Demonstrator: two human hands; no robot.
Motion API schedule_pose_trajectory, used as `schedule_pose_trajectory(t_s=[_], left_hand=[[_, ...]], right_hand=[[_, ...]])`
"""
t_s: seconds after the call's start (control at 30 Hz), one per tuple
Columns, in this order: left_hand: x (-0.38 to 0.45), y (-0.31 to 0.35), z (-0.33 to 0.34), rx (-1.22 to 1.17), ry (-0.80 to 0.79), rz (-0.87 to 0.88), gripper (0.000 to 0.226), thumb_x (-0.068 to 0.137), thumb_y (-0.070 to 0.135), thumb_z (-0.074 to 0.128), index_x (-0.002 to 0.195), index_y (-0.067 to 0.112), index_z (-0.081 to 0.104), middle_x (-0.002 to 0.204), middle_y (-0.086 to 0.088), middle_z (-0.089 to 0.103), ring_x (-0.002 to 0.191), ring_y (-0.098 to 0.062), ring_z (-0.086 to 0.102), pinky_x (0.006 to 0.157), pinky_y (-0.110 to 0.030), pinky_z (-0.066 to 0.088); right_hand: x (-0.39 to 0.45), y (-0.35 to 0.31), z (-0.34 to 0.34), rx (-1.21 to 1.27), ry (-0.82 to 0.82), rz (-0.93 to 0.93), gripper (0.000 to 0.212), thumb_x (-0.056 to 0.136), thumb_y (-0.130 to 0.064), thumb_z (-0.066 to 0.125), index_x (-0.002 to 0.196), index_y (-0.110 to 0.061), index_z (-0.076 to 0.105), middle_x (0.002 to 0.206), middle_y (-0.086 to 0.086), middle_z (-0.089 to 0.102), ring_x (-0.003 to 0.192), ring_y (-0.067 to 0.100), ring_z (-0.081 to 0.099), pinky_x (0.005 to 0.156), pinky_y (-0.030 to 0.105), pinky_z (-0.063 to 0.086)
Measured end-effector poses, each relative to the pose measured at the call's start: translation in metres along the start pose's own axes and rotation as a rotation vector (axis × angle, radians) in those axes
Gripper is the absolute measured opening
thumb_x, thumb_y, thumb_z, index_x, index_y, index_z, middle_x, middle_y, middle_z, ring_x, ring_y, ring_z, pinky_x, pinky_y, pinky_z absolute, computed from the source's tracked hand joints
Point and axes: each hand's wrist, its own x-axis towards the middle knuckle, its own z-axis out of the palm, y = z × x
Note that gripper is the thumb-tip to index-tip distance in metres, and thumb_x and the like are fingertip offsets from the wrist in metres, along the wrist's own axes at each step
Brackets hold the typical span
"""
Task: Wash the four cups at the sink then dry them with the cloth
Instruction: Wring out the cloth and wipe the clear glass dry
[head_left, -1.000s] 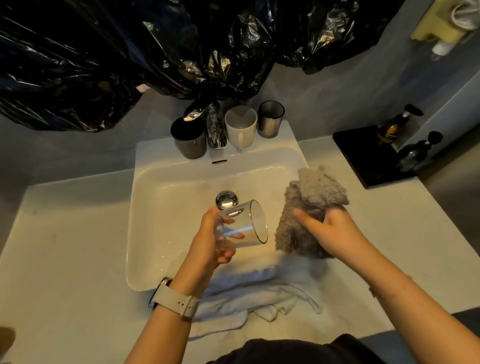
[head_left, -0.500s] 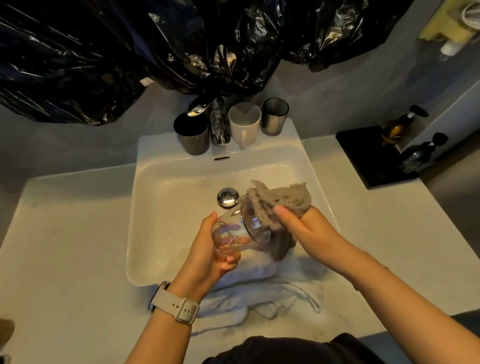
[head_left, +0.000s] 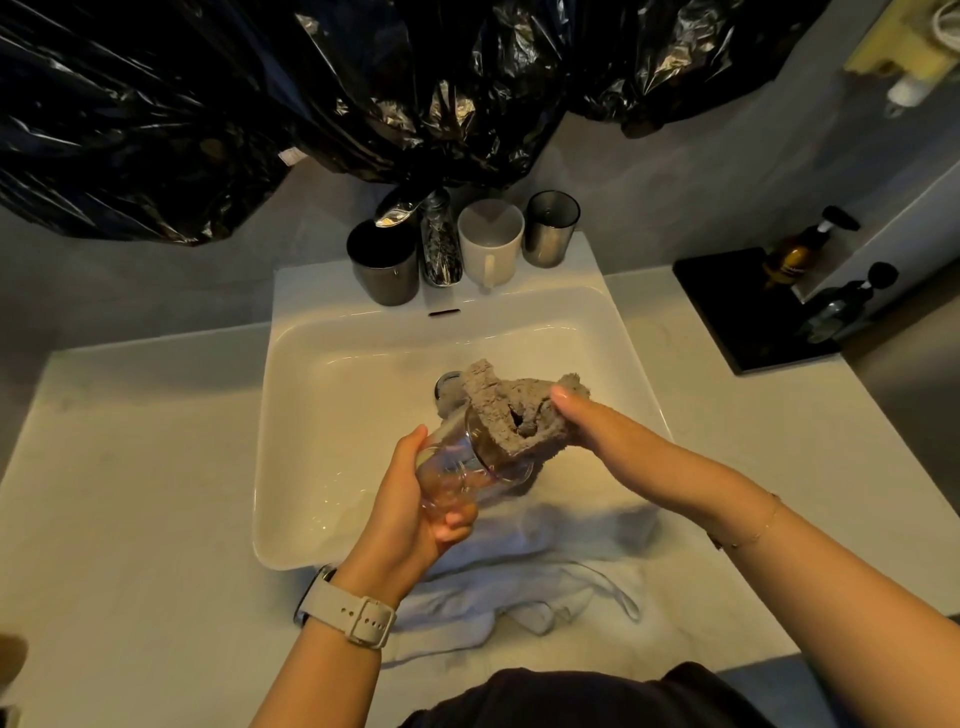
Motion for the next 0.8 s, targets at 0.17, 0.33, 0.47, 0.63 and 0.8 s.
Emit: schedule_pose_trajectory(t_s=[0.17,0.33,0.47,0.63,0.8], left_hand=[[-0.005,0.001,0.005,0.051,-0.053,0.060,0.050,0.098,0.049,0.034,0.089,0.005,0.057,0.073,-0.020,0.058,0.035,-0.012,0.027,0.038,-0.014,0.015],[-0.007,0.003,0.007,0.174,-0.017,0.082,0.051,0.101,0.048,0.030,0.096,0.003,0.053,0.065,-0.015,0.061,0.038,-0.013,0.030,0.037,-0.015,0.017],[-0.008,0.007,0.004,0.191,-0.029,0.031,0.060,0.100,0.048,0.030,0.076,0.006,0.065,0.082,-0.025,0.059,0.037,-0.012,0.027,0.037,-0.012,0.014],[-0.001,0.019,-0.001,0.205,0.017,-0.034,0.050,0.099,0.047,0.035,0.076,0.007,0.054,0.090,-0.024,0.049,0.033,-0.011,0.027,0.037,-0.011,0.013],[0.003,0.020,0.001,0.294,0.038,-0.087,0.051,0.100,0.047,0.033,0.080,0.005,0.054,0.072,-0.020,0.061,0.034,-0.011,0.027,0.036,-0.010,0.015]], right_hand=[[0.009,0.002,0.009,-0.038,0.076,-0.047,0.020,0.095,-0.026,0.053,0.106,-0.017,0.066,0.099,0.006,0.073,0.089,0.014,0.068,0.077,0.031,0.056],[0.022,0.003,0.013,-0.076,0.064,-0.059,0.029,0.088,-0.002,0.065,0.096,-0.030,0.066,0.093,-0.016,0.068,0.083,-0.010,0.064,0.075,0.009,0.048],[0.030,0.005,0.024,-0.215,0.192,-0.077,0.024,0.072,-0.019,0.074,0.068,-0.042,0.069,0.071,-0.016,0.065,0.070,-0.010,0.060,0.067,0.007,0.043],[0.039,0.016,0.028,-0.320,0.163,-0.030,0.004,0.077,-0.028,0.071,0.079,-0.031,0.068,0.077,-0.010,0.063,0.079,0.004,0.060,0.071,0.016,0.043],[0.037,0.019,0.023,-0.238,0.116,-0.021,0.018,0.082,-0.005,0.067,0.089,-0.021,0.065,0.085,-0.005,0.065,0.081,-0.004,0.060,0.075,0.016,0.047]])
